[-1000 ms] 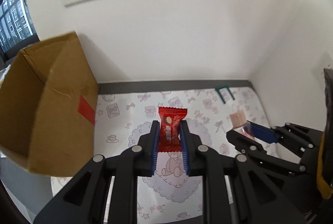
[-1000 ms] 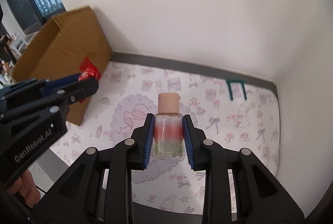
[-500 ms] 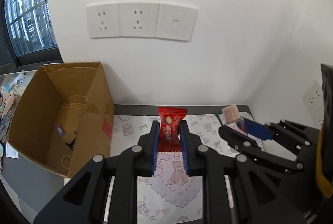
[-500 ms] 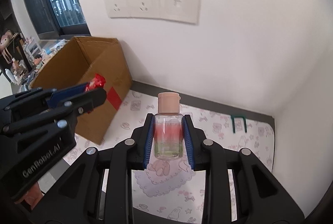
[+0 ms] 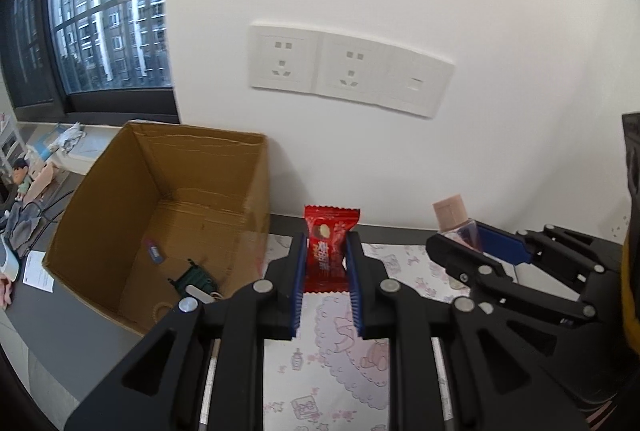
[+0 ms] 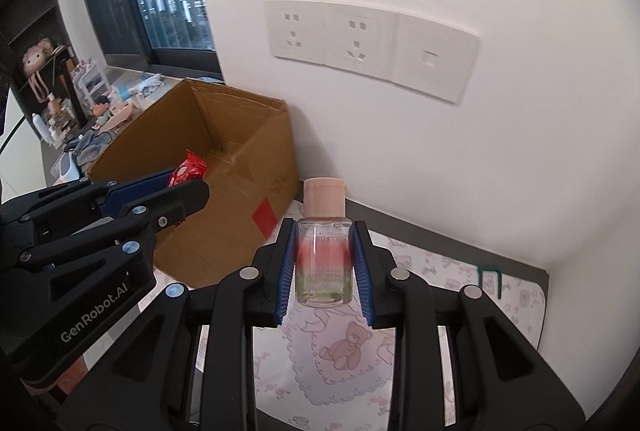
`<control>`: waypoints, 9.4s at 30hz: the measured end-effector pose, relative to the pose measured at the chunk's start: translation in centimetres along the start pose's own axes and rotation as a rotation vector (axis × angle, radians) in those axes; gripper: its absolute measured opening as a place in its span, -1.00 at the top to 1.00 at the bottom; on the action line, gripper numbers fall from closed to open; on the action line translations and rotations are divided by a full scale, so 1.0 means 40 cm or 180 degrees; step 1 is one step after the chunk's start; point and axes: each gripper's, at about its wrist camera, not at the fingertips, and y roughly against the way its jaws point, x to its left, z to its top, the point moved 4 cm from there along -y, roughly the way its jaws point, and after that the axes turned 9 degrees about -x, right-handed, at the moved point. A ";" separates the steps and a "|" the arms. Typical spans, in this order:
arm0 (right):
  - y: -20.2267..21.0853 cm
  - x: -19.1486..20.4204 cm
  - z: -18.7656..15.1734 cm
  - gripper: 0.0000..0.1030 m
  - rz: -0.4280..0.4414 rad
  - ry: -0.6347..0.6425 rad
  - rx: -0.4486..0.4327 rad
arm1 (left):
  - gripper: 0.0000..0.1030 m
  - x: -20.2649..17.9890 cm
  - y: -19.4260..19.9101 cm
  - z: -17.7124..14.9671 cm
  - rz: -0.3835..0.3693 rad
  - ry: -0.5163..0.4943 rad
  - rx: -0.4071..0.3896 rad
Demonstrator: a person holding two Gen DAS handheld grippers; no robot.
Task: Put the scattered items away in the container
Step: 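Carry the red candy and pink-capped bottle with both tools over the box, then open both tools to drop the candy and bottle into the box, then move both tools back over the mat toward the green clip, then grasp the green clip's leg with the right tool, then lift and carry the green clip with the right tool over the box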
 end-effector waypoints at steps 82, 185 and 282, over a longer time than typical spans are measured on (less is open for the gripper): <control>-0.436 0.377 0.041 -0.57 0.0525 0.0215 0.0512 | -0.87 0.617 -0.200 -0.086 0.0983 0.0647 0.0579; -0.455 -0.900 -0.502 -0.04 -0.0623 -0.1379 0.1275 | -0.78 -0.631 -0.779 -0.394 -0.0535 -0.0398 0.1735; -0.284 -0.290 -0.128 0.88 0.0514 -0.0122 0.0211 | 0.79 -0.233 -0.380 -0.106 -0.0440 0.0438 0.0973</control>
